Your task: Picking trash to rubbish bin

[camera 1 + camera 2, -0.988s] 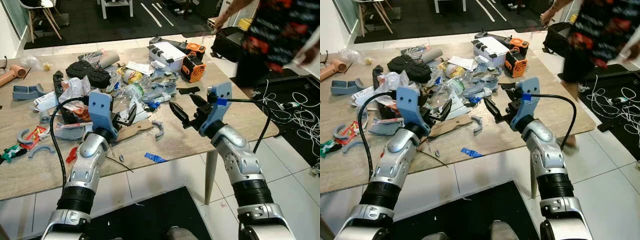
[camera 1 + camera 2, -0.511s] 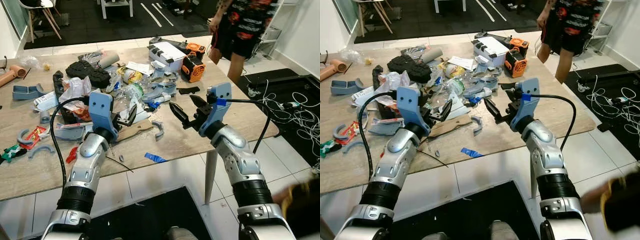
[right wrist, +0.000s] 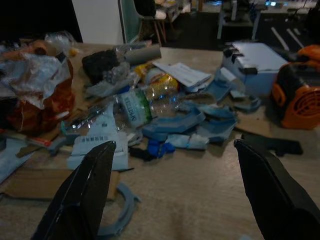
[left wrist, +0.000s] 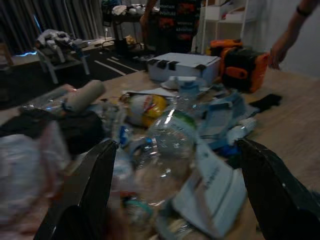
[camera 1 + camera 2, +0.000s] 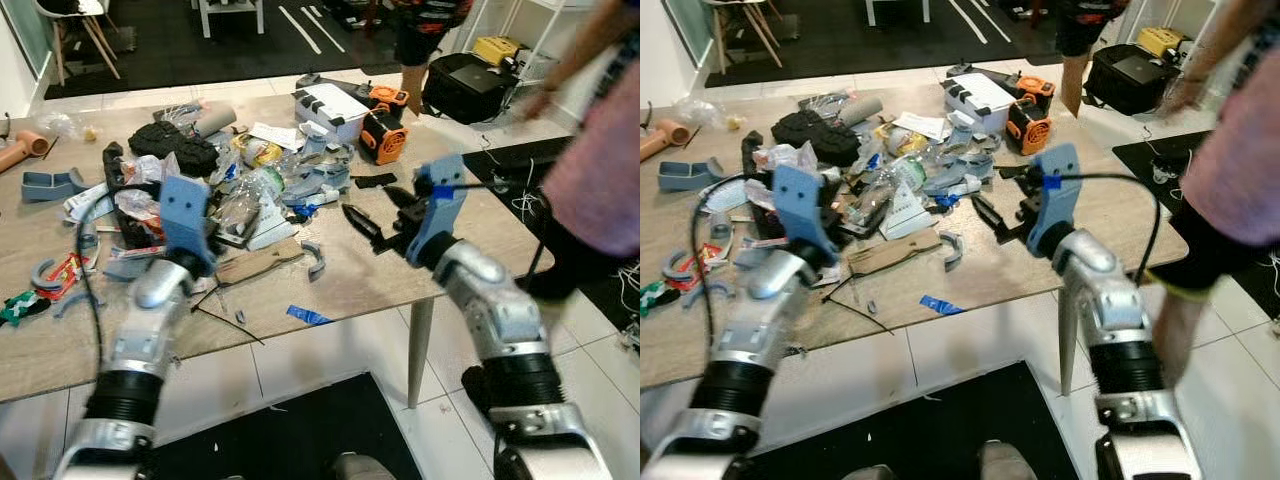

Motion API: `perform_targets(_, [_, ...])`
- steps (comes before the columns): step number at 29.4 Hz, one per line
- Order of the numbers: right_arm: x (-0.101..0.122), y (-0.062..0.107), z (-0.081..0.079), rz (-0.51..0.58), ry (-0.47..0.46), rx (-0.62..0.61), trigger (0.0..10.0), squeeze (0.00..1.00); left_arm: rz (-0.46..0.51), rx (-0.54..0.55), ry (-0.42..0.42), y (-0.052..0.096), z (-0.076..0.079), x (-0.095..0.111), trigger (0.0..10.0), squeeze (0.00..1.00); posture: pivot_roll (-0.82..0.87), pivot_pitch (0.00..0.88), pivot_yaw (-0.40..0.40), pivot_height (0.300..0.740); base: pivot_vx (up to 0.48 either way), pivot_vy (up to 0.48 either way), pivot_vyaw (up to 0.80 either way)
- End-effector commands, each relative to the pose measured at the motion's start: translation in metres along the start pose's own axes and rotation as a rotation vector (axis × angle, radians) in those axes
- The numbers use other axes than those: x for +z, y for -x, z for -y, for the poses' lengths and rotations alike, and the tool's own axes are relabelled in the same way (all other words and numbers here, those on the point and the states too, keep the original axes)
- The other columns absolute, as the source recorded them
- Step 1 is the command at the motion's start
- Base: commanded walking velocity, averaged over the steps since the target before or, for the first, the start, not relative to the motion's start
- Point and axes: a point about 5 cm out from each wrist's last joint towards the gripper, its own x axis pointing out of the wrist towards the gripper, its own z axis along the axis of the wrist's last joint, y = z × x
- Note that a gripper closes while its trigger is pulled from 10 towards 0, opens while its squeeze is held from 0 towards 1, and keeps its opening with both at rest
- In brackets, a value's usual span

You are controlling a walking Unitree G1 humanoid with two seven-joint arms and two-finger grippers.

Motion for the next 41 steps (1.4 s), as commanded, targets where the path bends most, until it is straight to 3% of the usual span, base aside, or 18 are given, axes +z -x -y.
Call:
perform_targets(1, [-0.002, 0.001, 0.007, -0.046, 0.006, -0.026, 10.0, 0.0, -0.014, -0.029, -0.05, 0.001, -0.006, 0.005, 10.0, 0.0, -0.05, 0.0, -0.045, 0.74, 0.0, 0.0, 0.0])
perform_targets(3, [-0.011, 0.006, 0.012, -0.113, 0.028, -0.067, 10.0, 0.0, -0.033, -0.04, -0.086, 0.012, -0.012, 0.008, 10.0, 0.0, -0.06, 0.0, -0.047, 0.74, 0.0, 0.0, 0.0])
perform_targets(6, [-0.014, 0.01, 0.011, -0.128, 0.028, -0.075, 10.0, 0.0, -0.038, -0.041, -0.09, 0.019, -0.012, 0.009, 10.0, 0.0, -0.06, 0.0, -0.046, 0.74, 0.0, 0.0, 0.0])
perform_targets(11, [-0.013, 0.018, -0.001, -0.154, 0.046, -0.05, 10.0, 0.0, -0.071, -0.056, -0.124, 0.04, -0.005, 0.01, 10.0, 0.0, -0.06, 0.061, -0.034, 0.74, 0.0, 0.0, 0.0])
perform_targets(16, [-0.013, 0.019, -0.005, -0.165, 0.044, -0.045, 10.0, 0.0, -0.081, -0.069, -0.137, 0.049, 0.003, 0.01, 10.0, 0.0, -0.06, 0.102, -0.035, 0.74, 0.0, 0.0, 0.0])
perform_targets(18, [-0.012, 0.018, -0.009, -0.176, 0.043, -0.024, 10.0, 0.0, -0.104, -0.14, -0.142, 0.065, 0.016, 0.009, 10.0, 0.0, -0.04, 0.142, -0.048, 0.74, 0.0, 0.0, 0.0])
perform_targets(19, [-0.012, 0.018, -0.009, -0.176, 0.043, -0.024, 10.0, 0.0, -0.104, -0.14, -0.142, 0.065, 0.016, 0.009, 10.0, 0.0, -0.04, 0.142, -0.048, 0.74, 0.0, 0.0, 0.0])
perform_targets(22, [-0.013, 0.011, -0.011, -0.193, 0.047, -0.013, 10.0, 0.0, -0.132, -0.391, -0.148, 0.089, 0.037, 0.017, 10.0, 0.0, -0.03, 0.176, -0.057, 0.74, 0.0, 0.0, 0.0])
perform_targets(28, [-0.011, 0.002, -0.011, -0.187, 0.032, -0.019, 10.0, 0.0, -0.159, -0.515, -0.15, 0.103, 0.045, 0.024, 10.0, 0.0, 0.0, 0.2, -0.058, 0.74, 0.0, 0.0, 0.0])
perform_targets(41, [-0.013, -0.022, -0.031, -0.202, -0.004, 0.042, 10.0, 0.0, -0.161, -0.5, -0.154, 0.112, 0.047, 0.038, 10.0, 0.0, 0.02, 0.241, -0.058, 0.74, 0.0, 0.0, 0.0])
